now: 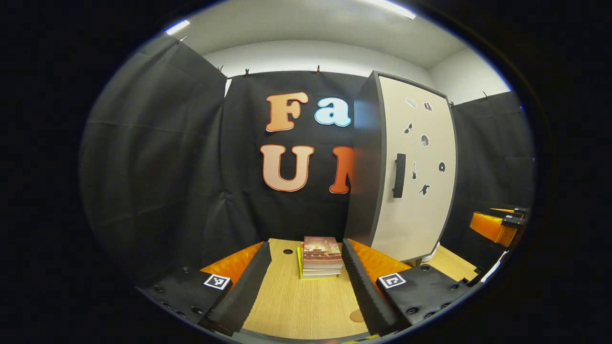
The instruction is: Open the cabinet door with the right hand, grasp the bottle in the cabinet with the left hand and place it on the coaster, then close the cabinet door with the right hand.
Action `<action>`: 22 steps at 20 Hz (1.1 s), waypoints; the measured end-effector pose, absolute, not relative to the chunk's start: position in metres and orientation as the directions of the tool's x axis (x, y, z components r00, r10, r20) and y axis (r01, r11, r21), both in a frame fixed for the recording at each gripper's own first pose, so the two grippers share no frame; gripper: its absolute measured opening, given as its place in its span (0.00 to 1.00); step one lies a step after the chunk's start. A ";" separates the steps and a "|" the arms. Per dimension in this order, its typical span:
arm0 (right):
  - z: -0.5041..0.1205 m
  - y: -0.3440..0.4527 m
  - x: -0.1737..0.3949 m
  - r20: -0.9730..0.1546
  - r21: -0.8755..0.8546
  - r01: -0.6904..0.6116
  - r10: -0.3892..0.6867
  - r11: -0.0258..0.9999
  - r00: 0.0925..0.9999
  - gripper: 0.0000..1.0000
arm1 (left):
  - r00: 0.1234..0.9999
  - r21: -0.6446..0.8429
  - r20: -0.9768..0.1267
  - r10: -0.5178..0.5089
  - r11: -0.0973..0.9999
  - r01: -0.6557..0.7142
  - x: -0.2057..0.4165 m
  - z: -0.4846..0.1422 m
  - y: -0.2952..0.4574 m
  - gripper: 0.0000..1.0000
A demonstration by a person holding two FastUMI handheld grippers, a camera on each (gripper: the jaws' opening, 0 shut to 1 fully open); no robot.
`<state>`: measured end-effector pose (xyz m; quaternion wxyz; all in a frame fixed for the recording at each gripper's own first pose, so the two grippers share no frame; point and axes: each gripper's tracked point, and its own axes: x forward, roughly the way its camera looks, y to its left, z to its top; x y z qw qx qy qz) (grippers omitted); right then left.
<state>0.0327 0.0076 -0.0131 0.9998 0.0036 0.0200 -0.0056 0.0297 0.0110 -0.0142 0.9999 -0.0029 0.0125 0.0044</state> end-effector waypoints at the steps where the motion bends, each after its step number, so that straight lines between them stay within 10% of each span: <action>1: -0.012 0.010 0.037 -0.039 0.009 0.016 -0.016 1.000 0.999 0.94 | 1.000 -0.009 -0.026 0.001 1.000 -0.002 0.033 -0.016 0.012 0.97; 10: 0.027 0.053 0.128 0.019 -0.048 0.052 -0.051 0.998 0.999 0.94 | 0.996 -0.049 -0.046 -0.074 0.996 0.071 0.060 -0.030 0.040 0.96; 22: 0.047 0.066 0.296 0.022 -0.052 -0.009 0.010 0.999 1.000 0.95 | 0.993 -0.027 -0.048 0.108 0.994 -0.109 0.126 -0.035 0.091 0.94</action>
